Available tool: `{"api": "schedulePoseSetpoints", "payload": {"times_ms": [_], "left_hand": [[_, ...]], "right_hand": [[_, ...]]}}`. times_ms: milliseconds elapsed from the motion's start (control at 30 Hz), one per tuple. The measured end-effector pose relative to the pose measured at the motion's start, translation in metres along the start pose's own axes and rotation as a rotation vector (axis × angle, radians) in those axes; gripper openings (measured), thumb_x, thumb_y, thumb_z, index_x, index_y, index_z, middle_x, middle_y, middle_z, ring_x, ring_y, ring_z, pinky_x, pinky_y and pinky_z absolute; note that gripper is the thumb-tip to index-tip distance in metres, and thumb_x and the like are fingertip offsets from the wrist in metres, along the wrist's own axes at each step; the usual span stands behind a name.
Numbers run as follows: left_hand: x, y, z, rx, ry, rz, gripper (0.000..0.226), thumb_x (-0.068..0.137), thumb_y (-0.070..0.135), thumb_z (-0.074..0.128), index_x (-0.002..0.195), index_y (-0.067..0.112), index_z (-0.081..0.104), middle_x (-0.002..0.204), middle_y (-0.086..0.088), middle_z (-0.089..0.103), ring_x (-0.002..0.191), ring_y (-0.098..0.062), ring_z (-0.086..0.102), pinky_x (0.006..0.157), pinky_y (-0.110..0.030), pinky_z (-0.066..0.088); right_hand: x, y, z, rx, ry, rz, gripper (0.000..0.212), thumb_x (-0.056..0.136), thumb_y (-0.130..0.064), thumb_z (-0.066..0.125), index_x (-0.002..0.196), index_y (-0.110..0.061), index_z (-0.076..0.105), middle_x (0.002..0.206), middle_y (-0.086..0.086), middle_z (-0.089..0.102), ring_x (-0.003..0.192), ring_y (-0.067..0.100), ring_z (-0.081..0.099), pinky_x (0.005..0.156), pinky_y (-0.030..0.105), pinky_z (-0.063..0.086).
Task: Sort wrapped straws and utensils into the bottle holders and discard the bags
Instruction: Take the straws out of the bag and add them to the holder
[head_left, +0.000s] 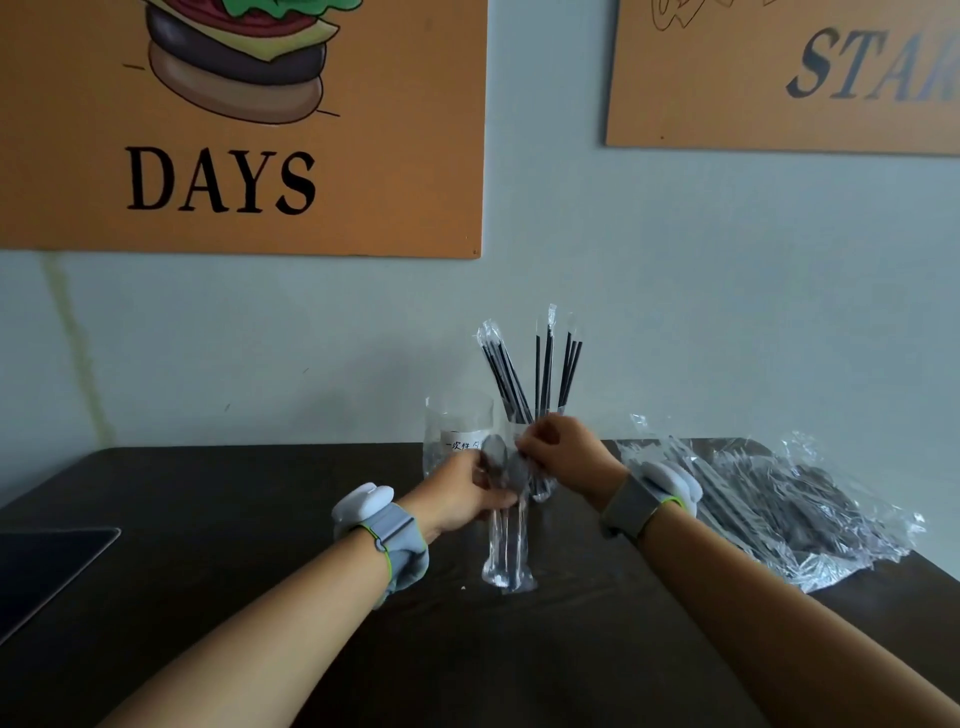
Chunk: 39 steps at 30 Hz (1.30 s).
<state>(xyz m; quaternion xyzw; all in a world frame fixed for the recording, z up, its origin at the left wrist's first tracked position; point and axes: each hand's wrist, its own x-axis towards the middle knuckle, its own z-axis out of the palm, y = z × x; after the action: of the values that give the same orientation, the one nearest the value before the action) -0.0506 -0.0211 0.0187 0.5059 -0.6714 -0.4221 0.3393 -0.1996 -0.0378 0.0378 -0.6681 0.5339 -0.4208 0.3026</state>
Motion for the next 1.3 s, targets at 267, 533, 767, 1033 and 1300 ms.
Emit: {"api": "schedulePoseSetpoints", "payload": {"times_ms": [267,533,767,1033,1300], "left_hand": [[0.044,0.062,-0.071,0.08,0.775,0.326,0.03,0.079,0.01,0.07,0.102,-0.003,0.056,0.102,-0.023,0.07,0.092,-0.035,0.067,0.079,-0.039,0.055],[0.095,0.065,-0.07,0.206,0.878,0.139,0.031,0.08,0.015,0.067,0.102,-0.004,0.056,0.109,-0.023,0.067,0.104,-0.038,0.06,0.082,-0.037,0.043],[0.106,0.029,-0.049,0.138,0.713,-0.042,0.044,0.077,0.015,0.069,0.116,0.003,0.052,0.118,-0.017,0.065,0.111,-0.033,0.059,0.092,-0.034,0.044],[0.089,0.043,-0.049,0.274,0.832,0.076,0.039,0.079,0.014,0.062,0.116,0.004,0.053,0.12,-0.011,0.062,0.116,-0.032,0.052,0.098,-0.037,0.04],[0.047,0.074,-0.006,0.428,0.862,0.69,0.019,0.077,0.0,0.056,0.095,0.003,0.063,0.091,-0.012,0.066,0.088,-0.031,0.057,0.083,-0.039,0.043]], "right_hand": [[0.017,-0.043,-0.027,0.338,0.422,-0.145,0.01,0.094,-0.008,0.044,0.096,-0.006,0.053,0.078,0.0,0.057,0.056,0.011,0.058,0.055,0.021,0.047],[0.028,-0.005,-0.047,0.301,0.559,-0.037,0.021,0.093,-0.008,0.043,0.102,0.001,0.06,0.076,-0.002,0.058,0.057,0.012,0.057,0.053,0.021,0.046],[0.04,0.015,-0.061,0.263,0.554,0.001,0.021,0.093,-0.01,0.043,0.101,-0.002,0.06,0.084,0.003,0.06,0.059,0.011,0.059,0.056,0.022,0.047],[0.041,0.035,-0.062,0.177,0.492,0.115,0.017,0.09,-0.012,0.044,0.098,-0.006,0.058,0.085,0.007,0.063,0.068,0.016,0.063,0.07,0.037,0.054],[0.019,0.073,-0.117,-0.683,0.282,0.327,0.052,0.087,-0.03,0.057,0.128,-0.002,0.042,0.131,0.019,0.049,0.118,0.033,0.05,0.101,0.042,0.043]]}}
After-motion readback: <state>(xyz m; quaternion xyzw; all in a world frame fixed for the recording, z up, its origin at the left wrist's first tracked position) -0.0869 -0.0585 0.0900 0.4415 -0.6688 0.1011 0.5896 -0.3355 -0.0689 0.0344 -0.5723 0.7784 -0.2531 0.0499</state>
